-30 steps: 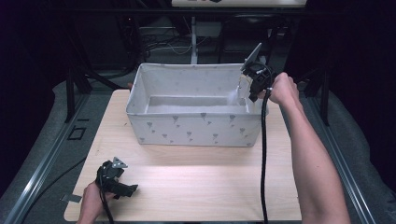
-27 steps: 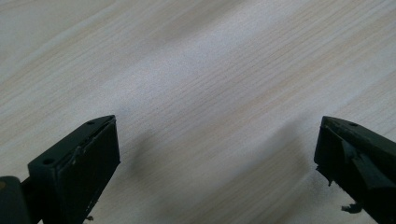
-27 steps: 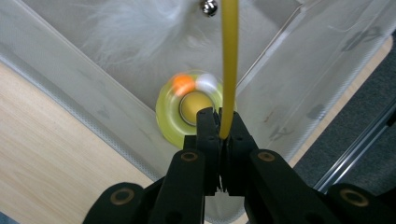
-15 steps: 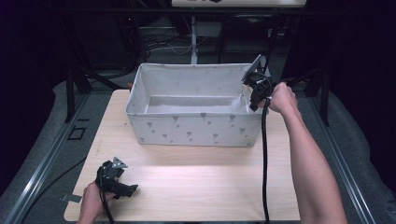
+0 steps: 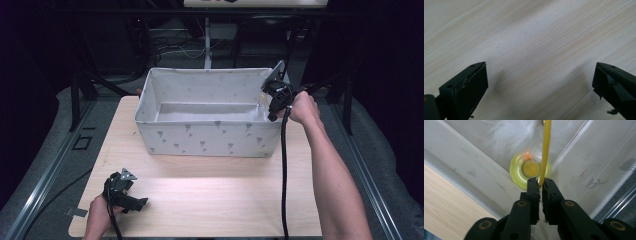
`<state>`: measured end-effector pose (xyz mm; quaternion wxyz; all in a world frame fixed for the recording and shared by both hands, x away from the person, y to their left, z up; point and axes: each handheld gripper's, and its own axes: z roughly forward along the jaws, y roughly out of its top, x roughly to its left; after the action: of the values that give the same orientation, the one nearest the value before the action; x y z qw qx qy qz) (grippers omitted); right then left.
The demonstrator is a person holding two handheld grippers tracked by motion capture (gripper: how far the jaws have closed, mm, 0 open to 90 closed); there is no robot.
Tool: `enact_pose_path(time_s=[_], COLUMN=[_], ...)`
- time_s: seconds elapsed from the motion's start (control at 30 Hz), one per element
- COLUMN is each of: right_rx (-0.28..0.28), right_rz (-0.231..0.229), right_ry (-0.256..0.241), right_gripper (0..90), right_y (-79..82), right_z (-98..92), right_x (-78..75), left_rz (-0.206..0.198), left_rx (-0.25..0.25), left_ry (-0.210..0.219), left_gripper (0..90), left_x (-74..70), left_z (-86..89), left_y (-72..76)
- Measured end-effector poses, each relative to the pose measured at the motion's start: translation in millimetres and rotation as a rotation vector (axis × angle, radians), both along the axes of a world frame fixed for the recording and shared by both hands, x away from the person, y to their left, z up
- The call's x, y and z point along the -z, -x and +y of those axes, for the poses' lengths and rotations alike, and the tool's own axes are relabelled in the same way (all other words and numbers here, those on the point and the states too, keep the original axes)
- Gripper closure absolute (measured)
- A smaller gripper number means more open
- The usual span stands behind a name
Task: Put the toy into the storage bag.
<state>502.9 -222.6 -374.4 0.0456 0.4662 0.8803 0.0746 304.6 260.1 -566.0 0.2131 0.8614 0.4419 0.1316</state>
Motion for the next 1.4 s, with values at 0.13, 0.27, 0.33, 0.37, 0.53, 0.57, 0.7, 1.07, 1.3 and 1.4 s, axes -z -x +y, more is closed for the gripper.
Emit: enact_pose_path(time_s=[0.13, 0.27, 0.33, 0.37, 0.53, 0.57, 0.7, 1.07, 1.3, 1.4], right_rx=[0.016, 0.017, 0.022, 0.029, 0.015, 0.014, -0.005, -0.092, -0.154, -0.178], right_rz=[-0.008, -0.023, -0.039, -0.052, -0.072, -0.078, -0.100, -0.143, -0.157, -0.154], right_ry=[-0.016, -0.037, -0.049, -0.052, -0.066, -0.067, -0.076, -0.073, -0.096, -0.103], right_gripper=[68.5, 52.3, 46.3, 43.7, 30.6, 28.3, 18.8, 5.9, 1.0, 0.2], right_y=[2.5, 6.5, 9.6, 11.2, 20.3, 22.5, 32.2, 67.3, 90.1, 97.6], right_z=[-1.8, -3.0, -2.2, -1.4, 2.8, 4.3, 10.6, 32.4, 44.2, 48.6], right_x=[-9.1, -22.2, -30.0, -32.5, -49.5, -52.0, -63.0, -81.4, -78.4, -73.5], left_rz=[-0.001, -0.002, -0.003, -0.003, -0.002, -0.003, -0.002, -0.002, -0.001, -0.002], left_rx=[-0.001, -0.001, -0.004, -0.004, -0.001, -0.003, -0.004, -0.002, 0.000, -0.001], left_ry=[0.000, 0.000, 0.001, 0.002, 0.000, 0.001, 0.001, 0.000, -0.001, 0.000], left_gripper=[0.3, 0.3, 0.3, 0.3, 0.3, 0.3, 0.3, 0.3, 0.3, 0.3], left_x=[-0.1, -0.2, -0.4, -0.5, -0.3, -0.5, -0.3, -0.5, -0.3, -0.3], left_z=[0.0, -0.1, 0.1, 0.3, 0.0, -0.1, 0.1, 0.1, -0.2, -0.2], left_y=[-0.1, 0.0, 0.1, 0.1, 0.2, 0.3, 0.3, 0.3, 0.2, 0.3])
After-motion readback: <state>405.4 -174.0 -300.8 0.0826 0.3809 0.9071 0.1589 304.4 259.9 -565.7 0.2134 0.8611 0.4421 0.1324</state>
